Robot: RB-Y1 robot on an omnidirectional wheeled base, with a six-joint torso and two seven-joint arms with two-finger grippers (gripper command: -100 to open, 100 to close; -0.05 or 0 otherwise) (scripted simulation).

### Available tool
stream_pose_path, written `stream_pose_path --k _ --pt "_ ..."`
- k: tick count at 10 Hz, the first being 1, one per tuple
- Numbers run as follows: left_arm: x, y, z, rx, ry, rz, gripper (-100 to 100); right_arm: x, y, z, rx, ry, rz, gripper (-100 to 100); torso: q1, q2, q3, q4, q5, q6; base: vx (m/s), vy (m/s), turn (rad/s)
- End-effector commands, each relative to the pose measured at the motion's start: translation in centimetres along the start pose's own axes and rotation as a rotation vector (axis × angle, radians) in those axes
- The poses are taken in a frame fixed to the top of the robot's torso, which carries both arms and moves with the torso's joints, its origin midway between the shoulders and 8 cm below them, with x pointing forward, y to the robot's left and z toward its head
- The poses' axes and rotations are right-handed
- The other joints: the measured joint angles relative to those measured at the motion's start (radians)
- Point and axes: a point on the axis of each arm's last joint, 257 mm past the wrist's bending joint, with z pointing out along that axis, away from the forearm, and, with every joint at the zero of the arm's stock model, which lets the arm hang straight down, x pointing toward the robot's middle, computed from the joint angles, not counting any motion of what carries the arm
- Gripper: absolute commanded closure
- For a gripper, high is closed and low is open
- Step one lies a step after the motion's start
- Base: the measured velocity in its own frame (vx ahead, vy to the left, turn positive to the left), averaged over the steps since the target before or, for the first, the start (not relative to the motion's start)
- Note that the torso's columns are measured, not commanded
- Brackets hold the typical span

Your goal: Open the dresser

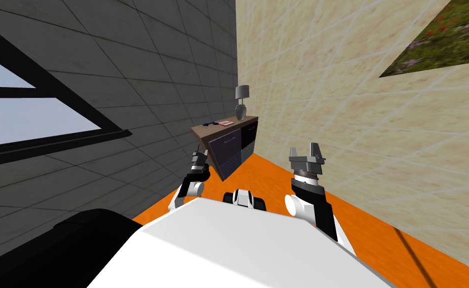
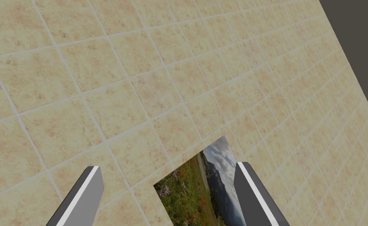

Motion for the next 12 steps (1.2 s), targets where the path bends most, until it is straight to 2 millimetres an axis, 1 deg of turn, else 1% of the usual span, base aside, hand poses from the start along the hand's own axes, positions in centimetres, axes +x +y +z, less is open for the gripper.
stream_pose_path --k 1,4,6,8,10,12 --pt "-2.2 1.0 -0.2 -0.031 -0.031 0.000 -100 0.0 0.0 0.0 0.000 0.000 0.000 0 -0.002 0.001 0.001 0.000 -0.001 0.000 0.200 -0.171 0.129" --pt "-4.8 2.3 -0.6 -0.066 -0.078 -0.007 -100 0.0 0.0 0.0 0.000 0.000 0.000 0 0.003 -0.001 0.000 0.000 0.001 0.000 0.200 -0.150 0.122" --pt "-6.6 3.2 -1.0 -0.088 -0.115 -0.017 -100 0.0 0.0 0.0 0.000 0.000 0.000 0 0.000 0.001 0.000 0.000 0.000 0.000 0.199 -0.168 0.137" --pt "-8.4 4.0 -1.4 -0.109 -0.155 -0.029 -100 0.0 0.0 0.0 0.000 0.000 0.000 0 -0.003 0.000 0.000 0.000 -0.001 0.000 0.189 -0.210 0.114" --pt "-10.1 4.8 -2.0 -0.127 -0.196 -0.044 -100 0.0 0.0 0.0 0.000 0.000 0.000 0 0.002 0.000 0.001 0.000 0.000 0.000 0.194 -0.174 0.128" --pt "-11.7 5.5 -2.7 -0.142 -0.238 -0.062 -100 0.0 0.0 0.0 0.000 0.000 0.000 0 0.001 0.000 0.000 0.000 0.000 0.000 0.169 -0.173 0.118"
